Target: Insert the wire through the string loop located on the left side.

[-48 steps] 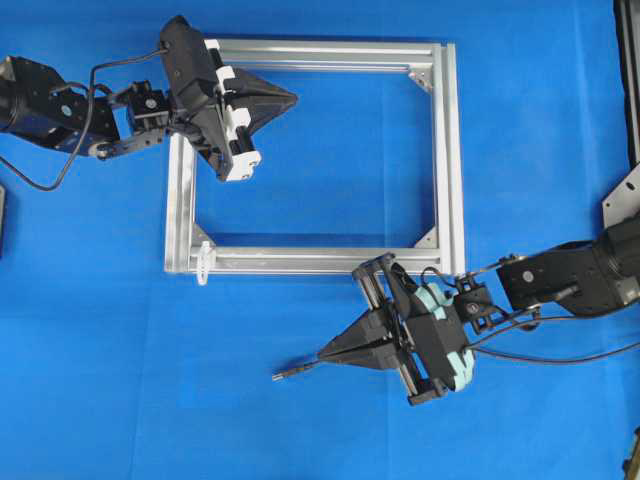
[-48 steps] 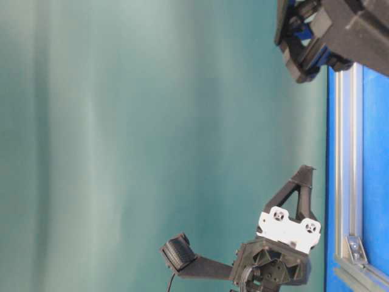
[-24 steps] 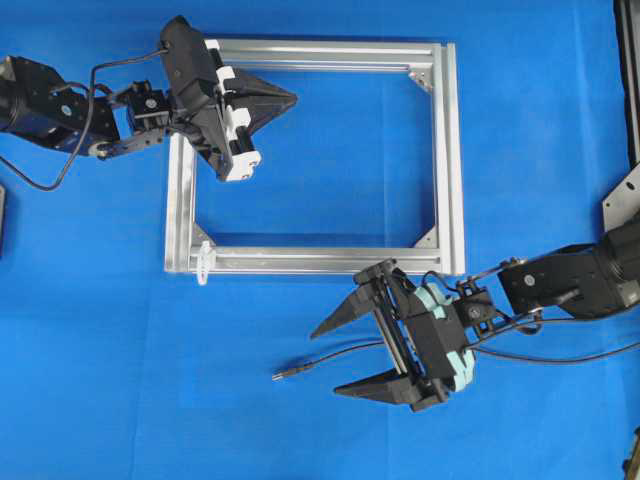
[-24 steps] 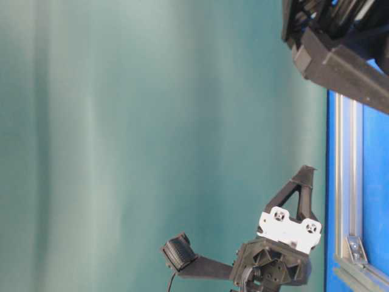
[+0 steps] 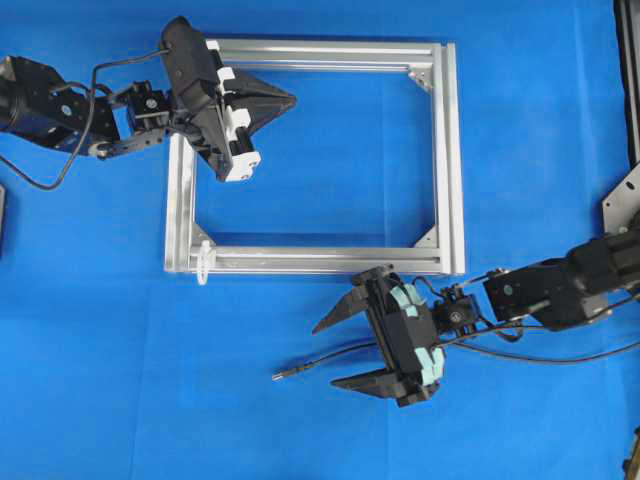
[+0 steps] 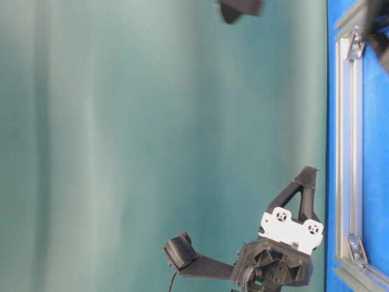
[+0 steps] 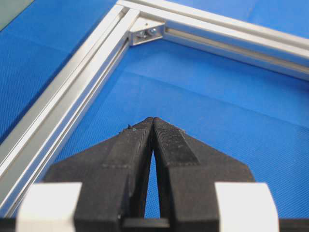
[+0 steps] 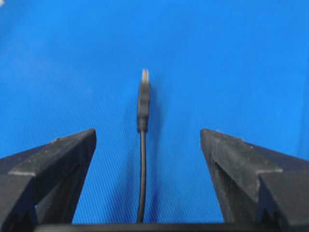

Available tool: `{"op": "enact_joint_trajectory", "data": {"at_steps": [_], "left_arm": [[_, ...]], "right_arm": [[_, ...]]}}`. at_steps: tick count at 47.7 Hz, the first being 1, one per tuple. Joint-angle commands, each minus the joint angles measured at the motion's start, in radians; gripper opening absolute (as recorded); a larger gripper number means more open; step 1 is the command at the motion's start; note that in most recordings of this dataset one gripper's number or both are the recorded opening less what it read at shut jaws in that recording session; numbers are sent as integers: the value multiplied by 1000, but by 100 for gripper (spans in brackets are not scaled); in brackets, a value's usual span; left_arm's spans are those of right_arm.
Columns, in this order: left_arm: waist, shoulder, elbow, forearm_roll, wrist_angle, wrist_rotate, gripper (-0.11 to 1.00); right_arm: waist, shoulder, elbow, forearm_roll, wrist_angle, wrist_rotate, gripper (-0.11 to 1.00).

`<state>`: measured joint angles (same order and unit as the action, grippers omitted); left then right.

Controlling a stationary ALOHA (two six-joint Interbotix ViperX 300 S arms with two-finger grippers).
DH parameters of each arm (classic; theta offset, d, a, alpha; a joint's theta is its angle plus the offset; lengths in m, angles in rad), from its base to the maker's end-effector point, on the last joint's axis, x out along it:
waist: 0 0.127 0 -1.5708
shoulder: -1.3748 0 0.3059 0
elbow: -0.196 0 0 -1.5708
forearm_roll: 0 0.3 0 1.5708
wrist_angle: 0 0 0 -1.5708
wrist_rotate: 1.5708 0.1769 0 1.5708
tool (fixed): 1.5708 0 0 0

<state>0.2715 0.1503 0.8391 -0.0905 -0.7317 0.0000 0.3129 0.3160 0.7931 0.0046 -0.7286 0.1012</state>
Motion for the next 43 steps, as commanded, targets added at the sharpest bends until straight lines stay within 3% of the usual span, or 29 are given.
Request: {"op": "enact_joint_trajectory", "data": {"at_steps": [1,16,23,27,37,40,43], "left_arm": [[-2,-31,-12,3,-5,0,0],[-2,-32,-9,3,-5,0,0],[-2,-32,-9,3,-5,0,0],[-2,-32,-8,3,-5,0,0],[-2,-32,-6,5,-5,0,0],[-2,-32,-6,5,-5,0,0],[-2,-32,-6,5,-5,0,0]], "right_arm": [[6,6,-14,21,-35,3,87],[9,20,-15,25,-40,3,85],[9,23,-21,25,-40,0,76],[9,28,-25,23,-35,-6,65],[9,28,-18,18,-28,-11,10],[9,28,-17,17,-34,-11,1],[9,28,-18,15,-37,-11,0]]}}
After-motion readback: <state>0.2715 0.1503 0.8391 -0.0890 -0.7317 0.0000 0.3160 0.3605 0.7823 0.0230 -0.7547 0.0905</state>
